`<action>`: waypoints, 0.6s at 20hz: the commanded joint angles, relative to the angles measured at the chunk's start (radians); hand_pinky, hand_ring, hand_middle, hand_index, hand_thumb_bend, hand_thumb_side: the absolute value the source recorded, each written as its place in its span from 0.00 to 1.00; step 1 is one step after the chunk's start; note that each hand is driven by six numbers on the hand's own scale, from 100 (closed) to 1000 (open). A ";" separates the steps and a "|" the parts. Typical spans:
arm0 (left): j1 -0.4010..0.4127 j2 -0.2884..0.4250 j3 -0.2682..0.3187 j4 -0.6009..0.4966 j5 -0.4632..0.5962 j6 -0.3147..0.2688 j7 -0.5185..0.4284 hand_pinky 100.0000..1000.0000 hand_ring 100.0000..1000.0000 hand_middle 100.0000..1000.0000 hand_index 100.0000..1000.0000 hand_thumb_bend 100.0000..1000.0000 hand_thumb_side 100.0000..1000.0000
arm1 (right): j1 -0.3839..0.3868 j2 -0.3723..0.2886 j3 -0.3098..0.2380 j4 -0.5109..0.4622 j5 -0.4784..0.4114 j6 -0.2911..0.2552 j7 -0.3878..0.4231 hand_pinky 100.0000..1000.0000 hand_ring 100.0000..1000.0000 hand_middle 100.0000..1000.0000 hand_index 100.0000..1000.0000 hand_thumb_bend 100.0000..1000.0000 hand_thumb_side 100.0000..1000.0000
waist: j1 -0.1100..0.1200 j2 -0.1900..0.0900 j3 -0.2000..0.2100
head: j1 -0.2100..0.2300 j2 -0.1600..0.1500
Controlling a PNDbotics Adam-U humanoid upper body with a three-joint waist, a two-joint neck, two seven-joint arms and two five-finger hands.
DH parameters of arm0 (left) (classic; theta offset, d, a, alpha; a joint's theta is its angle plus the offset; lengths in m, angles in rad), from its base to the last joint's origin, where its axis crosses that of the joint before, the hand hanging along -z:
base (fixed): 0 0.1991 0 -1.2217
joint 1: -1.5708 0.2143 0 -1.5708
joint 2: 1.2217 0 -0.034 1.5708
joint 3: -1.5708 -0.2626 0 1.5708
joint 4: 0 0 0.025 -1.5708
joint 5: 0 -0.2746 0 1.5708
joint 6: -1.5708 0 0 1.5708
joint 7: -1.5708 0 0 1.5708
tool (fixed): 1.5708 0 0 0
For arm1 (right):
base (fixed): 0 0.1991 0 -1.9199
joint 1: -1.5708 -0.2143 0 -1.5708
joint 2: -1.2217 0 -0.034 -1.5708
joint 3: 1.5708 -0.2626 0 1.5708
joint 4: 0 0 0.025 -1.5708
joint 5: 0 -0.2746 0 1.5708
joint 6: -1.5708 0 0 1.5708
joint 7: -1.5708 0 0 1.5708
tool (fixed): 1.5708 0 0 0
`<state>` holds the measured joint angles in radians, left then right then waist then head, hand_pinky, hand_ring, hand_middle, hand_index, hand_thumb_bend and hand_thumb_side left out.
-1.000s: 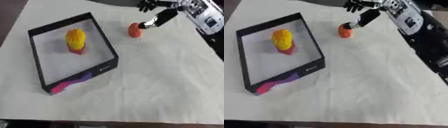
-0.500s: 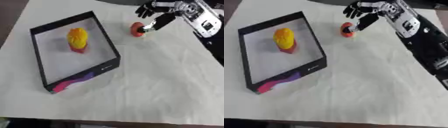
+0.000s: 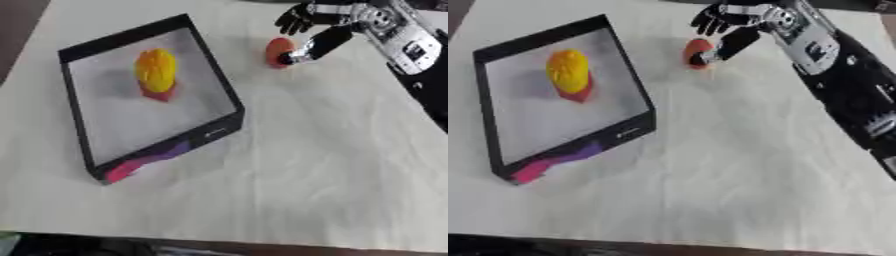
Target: Pick up objects on the table and place them in the box.
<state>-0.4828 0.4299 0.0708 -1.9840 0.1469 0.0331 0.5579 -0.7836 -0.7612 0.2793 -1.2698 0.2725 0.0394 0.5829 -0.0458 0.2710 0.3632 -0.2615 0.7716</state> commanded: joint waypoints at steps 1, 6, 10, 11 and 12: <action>-0.016 0.013 0.003 -0.016 -0.003 0.001 0.002 0.67 0.59 0.73 0.78 0.43 0.41 | -0.025 -0.017 -0.018 0.009 0.015 -0.001 -0.010 0.88 0.83 0.77 0.87 0.45 0.36 | -0.008 0.004 0.003 | -0.013 -0.002; -0.019 0.013 0.004 -0.016 -0.003 0.002 0.004 0.67 0.58 0.73 0.78 0.43 0.42 | -0.032 -0.019 -0.028 0.022 0.027 -0.004 -0.023 0.88 0.83 0.77 0.87 0.45 0.36 | -0.011 0.016 0.010 | -0.029 -0.002; -0.020 0.012 0.004 -0.016 -0.002 0.003 0.007 0.67 0.58 0.73 0.78 0.43 0.42 | -0.034 -0.023 -0.039 0.030 0.037 -0.002 -0.036 0.88 0.83 0.77 0.87 0.45 0.36 | -0.014 0.025 0.015 | -0.035 -0.009; -0.020 0.012 0.005 -0.016 -0.002 0.003 0.008 0.67 0.58 0.73 0.78 0.43 0.42 | -0.034 -0.024 -0.041 0.032 0.039 -0.002 -0.038 0.88 0.83 0.77 0.87 0.45 0.36 | -0.015 0.027 0.016 | -0.036 -0.011; -0.021 0.012 0.005 -0.016 -0.002 0.003 0.008 0.67 0.58 0.73 0.78 0.43 0.42 | -0.035 -0.025 -0.042 0.033 0.041 -0.002 -0.039 0.88 0.83 0.77 0.87 0.45 0.37 | -0.015 0.030 0.017 | -0.037 -0.014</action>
<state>-0.4918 0.4295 0.0707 -1.9840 0.1469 0.0366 0.5627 -0.8004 -0.7593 0.2527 -1.2329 0.3066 0.0380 0.5506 -0.0522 0.3046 0.3787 -0.2944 0.7694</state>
